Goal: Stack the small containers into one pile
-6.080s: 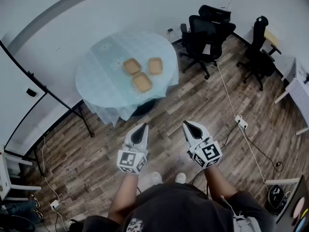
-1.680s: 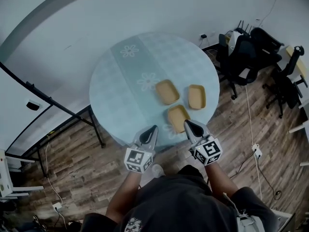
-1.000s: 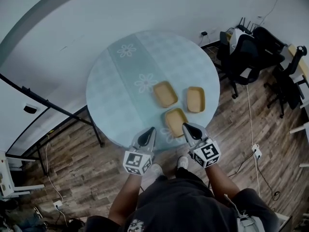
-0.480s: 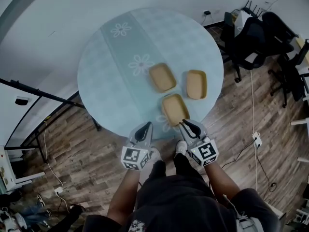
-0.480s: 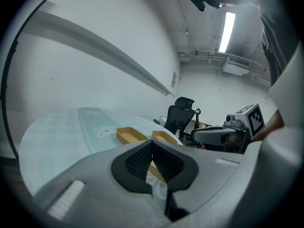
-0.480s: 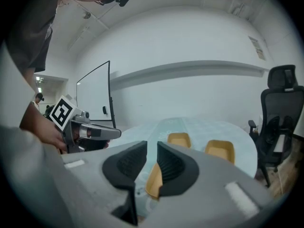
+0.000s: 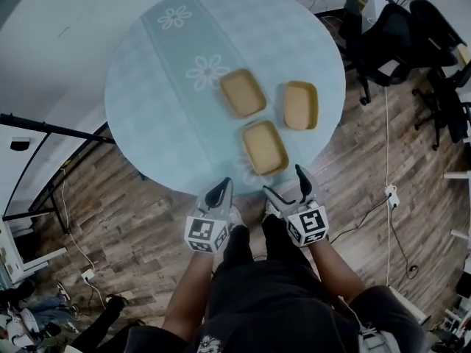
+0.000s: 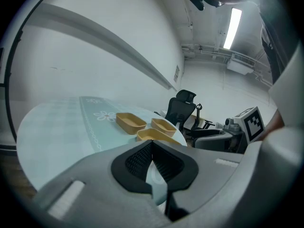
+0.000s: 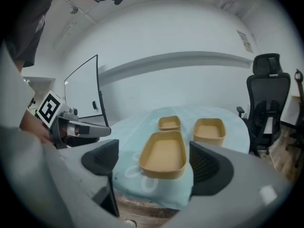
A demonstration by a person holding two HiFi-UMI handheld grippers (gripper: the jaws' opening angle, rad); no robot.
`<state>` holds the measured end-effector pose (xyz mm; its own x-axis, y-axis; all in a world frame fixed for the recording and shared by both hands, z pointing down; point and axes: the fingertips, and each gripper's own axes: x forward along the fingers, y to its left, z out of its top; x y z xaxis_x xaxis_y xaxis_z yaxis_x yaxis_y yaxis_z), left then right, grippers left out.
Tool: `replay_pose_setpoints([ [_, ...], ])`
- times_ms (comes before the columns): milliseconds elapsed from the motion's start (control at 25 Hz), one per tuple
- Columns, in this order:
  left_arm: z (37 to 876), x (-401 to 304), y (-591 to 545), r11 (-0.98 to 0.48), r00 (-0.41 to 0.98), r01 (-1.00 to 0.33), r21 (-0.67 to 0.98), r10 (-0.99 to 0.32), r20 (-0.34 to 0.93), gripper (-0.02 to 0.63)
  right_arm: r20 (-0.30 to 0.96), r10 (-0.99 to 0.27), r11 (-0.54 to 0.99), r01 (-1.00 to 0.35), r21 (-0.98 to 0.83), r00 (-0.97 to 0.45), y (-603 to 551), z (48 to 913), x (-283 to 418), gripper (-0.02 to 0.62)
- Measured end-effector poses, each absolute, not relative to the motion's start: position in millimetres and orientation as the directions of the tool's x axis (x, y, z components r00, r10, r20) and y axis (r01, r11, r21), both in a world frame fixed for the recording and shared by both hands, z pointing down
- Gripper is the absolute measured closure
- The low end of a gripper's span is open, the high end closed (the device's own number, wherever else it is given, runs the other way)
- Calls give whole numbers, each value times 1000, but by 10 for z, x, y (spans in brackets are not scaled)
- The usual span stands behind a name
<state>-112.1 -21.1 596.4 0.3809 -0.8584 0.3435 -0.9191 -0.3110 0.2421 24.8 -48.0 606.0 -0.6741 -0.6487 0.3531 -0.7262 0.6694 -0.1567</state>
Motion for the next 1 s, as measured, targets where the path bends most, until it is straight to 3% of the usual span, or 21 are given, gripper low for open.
replay_pose_setpoints([
  [120, 6057, -1081, -171, -308, 382, -918, 248, -853, 355, 601, 389, -652, 647, -745, -163, -651, -512, 6292, 273, 60],
  [240, 6141, -1061, -150, -305, 381, -919, 250, -850, 363, 601, 424, -631, 647, -742, -174, -649, -543, 6517, 231, 12],
  [1000, 6374, -1105, -53, -298, 379, -920, 254, -839, 390, 601, 512, -637, 626, -774, -92, -576, -868, 7006, -33, 6],
])
